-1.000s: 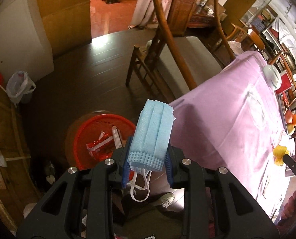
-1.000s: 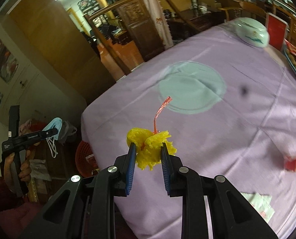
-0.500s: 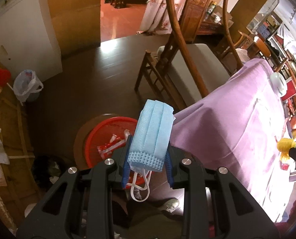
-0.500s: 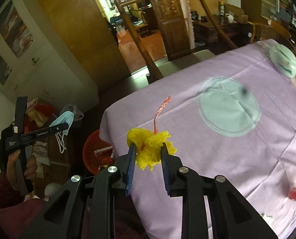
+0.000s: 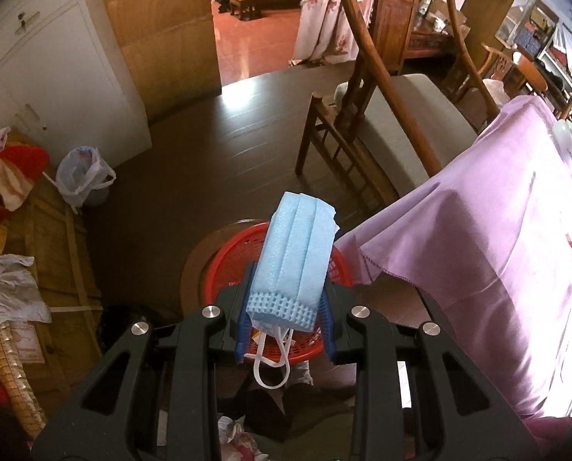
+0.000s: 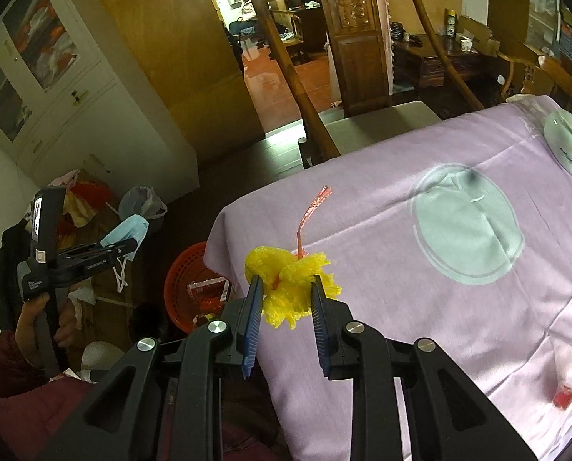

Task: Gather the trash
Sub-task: 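Carry the blue mask and yellow bundle down toward the red wastebasket, then open left tool to drop the mask while right tool drops the bundle in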

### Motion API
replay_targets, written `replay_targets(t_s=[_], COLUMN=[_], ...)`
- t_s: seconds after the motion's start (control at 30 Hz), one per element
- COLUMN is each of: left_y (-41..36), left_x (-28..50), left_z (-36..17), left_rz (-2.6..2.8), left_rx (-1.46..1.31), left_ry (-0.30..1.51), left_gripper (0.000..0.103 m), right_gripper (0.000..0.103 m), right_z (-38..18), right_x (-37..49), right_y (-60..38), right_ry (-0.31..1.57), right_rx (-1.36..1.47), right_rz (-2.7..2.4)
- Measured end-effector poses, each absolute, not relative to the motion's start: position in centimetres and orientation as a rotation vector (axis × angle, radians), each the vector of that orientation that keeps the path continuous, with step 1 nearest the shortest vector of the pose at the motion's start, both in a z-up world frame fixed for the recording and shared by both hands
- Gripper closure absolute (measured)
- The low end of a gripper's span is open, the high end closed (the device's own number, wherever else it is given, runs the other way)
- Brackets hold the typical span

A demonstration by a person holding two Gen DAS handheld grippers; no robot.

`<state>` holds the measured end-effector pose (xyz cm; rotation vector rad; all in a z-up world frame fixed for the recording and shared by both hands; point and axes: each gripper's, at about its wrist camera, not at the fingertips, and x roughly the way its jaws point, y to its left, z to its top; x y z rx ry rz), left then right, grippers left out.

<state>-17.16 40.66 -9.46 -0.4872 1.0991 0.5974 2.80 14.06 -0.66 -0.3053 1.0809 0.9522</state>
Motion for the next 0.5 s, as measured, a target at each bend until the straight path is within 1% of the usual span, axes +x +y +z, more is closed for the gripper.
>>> replay_targets(t_s=[0.2, 0.33, 0.5], left_y=[41.4, 42.2, 42.8], left_x=[-17.5, -18.3, -19.0], left_z=[-11.4, -13.9, -16.8], left_rz=[0.574, 0.579, 0.581], left_rx=[-0.546, -0.635, -0.677], left_ry=[1.133, 1.173, 1.226], left_gripper=[0.073, 0.073, 0.073], right_gripper=[0.078, 0.078, 0.078], right_z=[-0.8, -0.8, -0.5], right_x=[2.8, 2.6, 2.6], right_y=[14.2, 14.2, 14.0], right_ry=[1.093, 1.094, 1.079], right_rx=[-0.311, -0.322, -0.327], right_rz=[0.950, 0.948, 0.928])
